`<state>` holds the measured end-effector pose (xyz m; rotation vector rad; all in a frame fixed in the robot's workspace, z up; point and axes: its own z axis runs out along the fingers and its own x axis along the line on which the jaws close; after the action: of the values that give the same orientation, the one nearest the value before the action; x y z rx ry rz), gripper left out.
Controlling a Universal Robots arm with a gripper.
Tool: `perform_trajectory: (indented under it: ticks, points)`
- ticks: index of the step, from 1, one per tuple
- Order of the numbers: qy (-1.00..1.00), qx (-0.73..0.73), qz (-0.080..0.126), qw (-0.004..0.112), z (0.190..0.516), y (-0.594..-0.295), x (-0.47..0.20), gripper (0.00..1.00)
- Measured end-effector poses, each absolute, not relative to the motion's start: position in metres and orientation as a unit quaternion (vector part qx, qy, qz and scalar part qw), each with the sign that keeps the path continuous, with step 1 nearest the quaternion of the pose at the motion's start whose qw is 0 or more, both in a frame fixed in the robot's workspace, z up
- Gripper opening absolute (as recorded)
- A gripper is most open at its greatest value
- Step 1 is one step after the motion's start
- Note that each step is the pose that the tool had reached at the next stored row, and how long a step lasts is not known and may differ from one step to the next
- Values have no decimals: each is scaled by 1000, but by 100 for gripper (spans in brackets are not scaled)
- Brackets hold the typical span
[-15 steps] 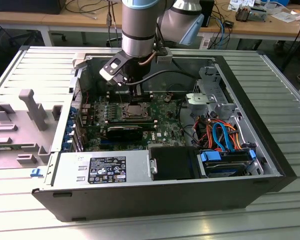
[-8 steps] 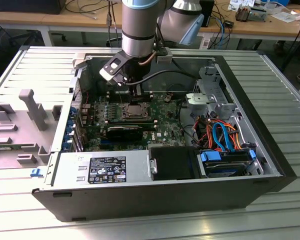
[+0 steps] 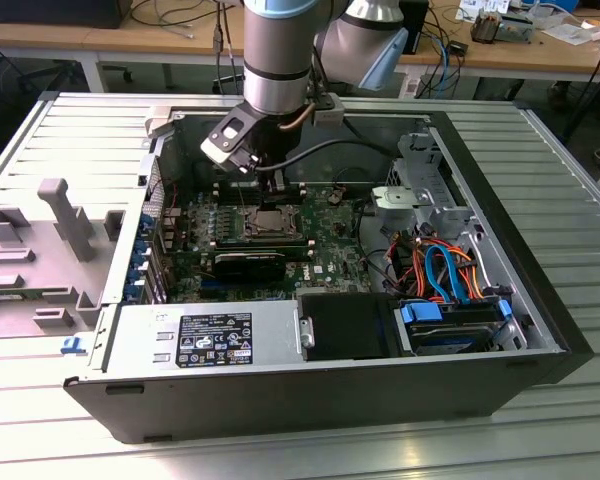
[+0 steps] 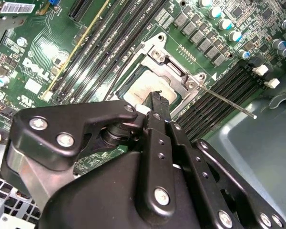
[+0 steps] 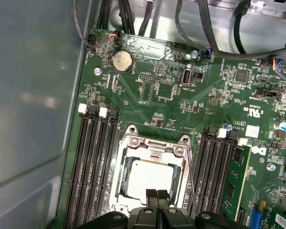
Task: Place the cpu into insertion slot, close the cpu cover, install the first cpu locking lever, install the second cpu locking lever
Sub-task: 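Install the first cpu locking lever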
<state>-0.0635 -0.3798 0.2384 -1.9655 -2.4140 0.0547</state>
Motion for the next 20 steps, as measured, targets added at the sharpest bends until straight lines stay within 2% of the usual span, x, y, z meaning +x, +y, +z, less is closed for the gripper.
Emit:
perform_trajectory:
  ticks: [20]
  points:
    - [-802, -597, 18, 13, 238, -380, -63, 11]
